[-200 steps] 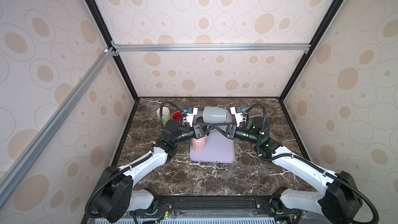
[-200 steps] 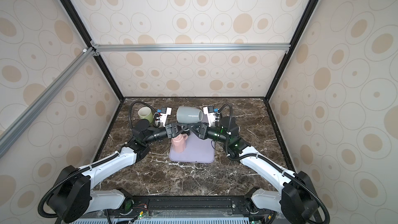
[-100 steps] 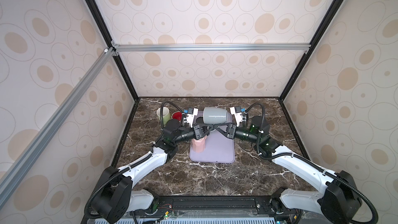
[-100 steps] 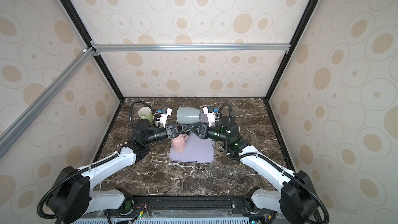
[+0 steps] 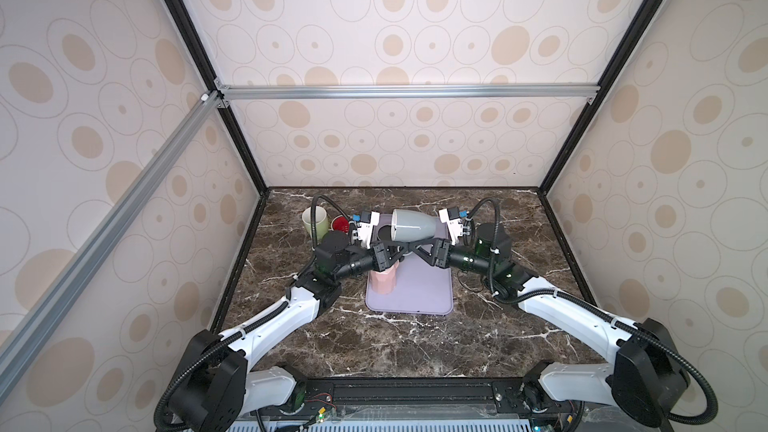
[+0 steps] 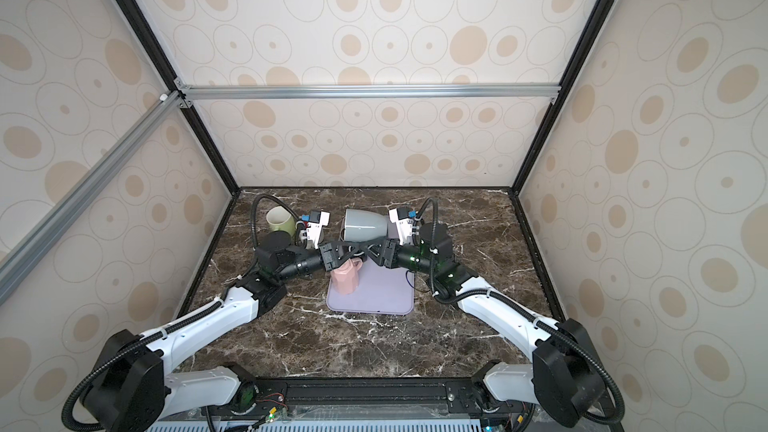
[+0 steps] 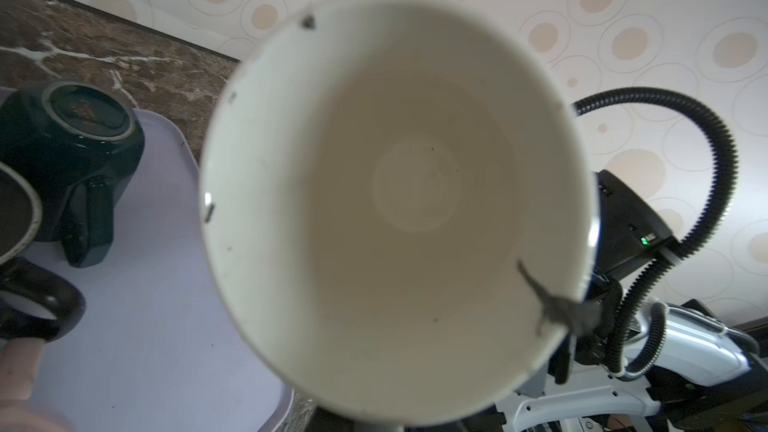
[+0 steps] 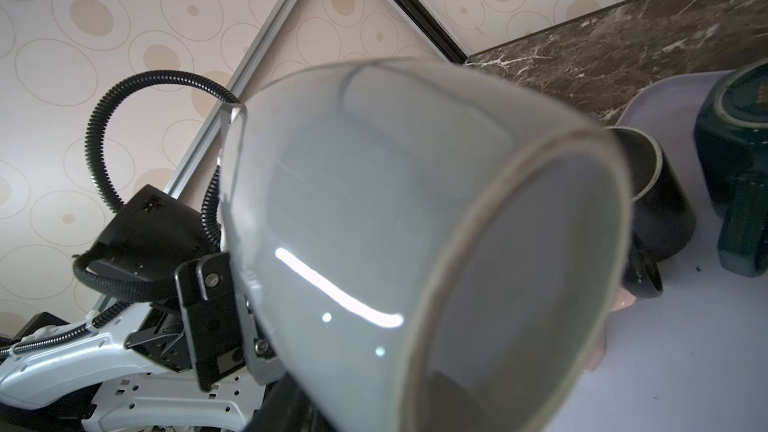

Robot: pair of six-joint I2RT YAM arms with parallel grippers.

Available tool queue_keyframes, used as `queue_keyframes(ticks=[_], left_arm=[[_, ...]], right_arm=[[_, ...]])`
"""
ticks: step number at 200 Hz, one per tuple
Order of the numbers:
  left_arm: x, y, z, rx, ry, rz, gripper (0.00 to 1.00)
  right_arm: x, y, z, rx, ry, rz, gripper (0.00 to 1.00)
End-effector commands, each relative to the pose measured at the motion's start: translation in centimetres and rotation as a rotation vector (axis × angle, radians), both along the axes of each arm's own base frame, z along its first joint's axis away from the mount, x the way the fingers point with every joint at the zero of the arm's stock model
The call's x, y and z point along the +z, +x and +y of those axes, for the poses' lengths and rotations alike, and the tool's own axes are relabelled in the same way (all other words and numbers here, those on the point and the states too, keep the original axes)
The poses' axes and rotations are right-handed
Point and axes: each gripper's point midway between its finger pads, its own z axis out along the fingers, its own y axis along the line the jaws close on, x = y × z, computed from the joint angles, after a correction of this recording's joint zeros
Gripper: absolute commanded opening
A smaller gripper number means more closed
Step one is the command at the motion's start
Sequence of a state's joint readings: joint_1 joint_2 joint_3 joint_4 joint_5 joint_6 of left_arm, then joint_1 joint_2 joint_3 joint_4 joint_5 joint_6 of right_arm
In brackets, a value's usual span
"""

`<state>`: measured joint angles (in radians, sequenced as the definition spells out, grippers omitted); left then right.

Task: Turn the mug right side up
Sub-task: 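Rotate the grey mug upright between grippers, then open the right gripper, then carry the grey mug with the left gripper beside the light-green mug, lower it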

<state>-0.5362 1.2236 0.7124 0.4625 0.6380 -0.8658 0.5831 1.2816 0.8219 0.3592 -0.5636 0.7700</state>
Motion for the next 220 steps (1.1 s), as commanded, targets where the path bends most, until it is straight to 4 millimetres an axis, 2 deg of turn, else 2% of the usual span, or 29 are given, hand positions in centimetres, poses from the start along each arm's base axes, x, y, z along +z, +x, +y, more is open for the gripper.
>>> queue_keyframes(ticks=[1, 45, 71, 79, 136, 165, 220], left_arm=[[2.2, 1.0, 1.0, 0.088, 0.058, -0.112, 0.00], [2.4, 1.7, 1.5, 0.135, 0.099, -0.114, 0.00], [2.7, 2.3, 1.9, 0.168, 0.119, -0.129, 0.00], [2.0, 2.4, 2.0, 0.176, 0.148, -0.108, 0.00], [1.0, 3.4, 2.2, 0.210, 0.194, -0.101, 0.00], [0.3, 4.4, 2.1, 0.221, 0.234, -0.082, 0.00], [0.1, 6.4, 2.1, 0.270, 0.278, -0.073, 0.00]], right_arm=[[1.9, 0.1, 0.1, 0.002, 0.033, -0.060, 0.50], [1.4, 0.0, -0.4, -0.021, -0.002, -0.058, 0.69], [0.6, 0.1, -1.2, -0.067, -0.042, -0.032, 0.76], [0.4, 0.1, -1.4, -0.077, -0.051, -0.022, 0.78], [-1.1, -0.1, -3.1, -0.146, -0.135, 0.010, 0.83], [-1.7, -0.8, -4.5, -0.183, -0.179, 0.029, 0.84], [-4.2, -2.6, -9.3, -0.325, -0.354, 0.051, 0.86]])
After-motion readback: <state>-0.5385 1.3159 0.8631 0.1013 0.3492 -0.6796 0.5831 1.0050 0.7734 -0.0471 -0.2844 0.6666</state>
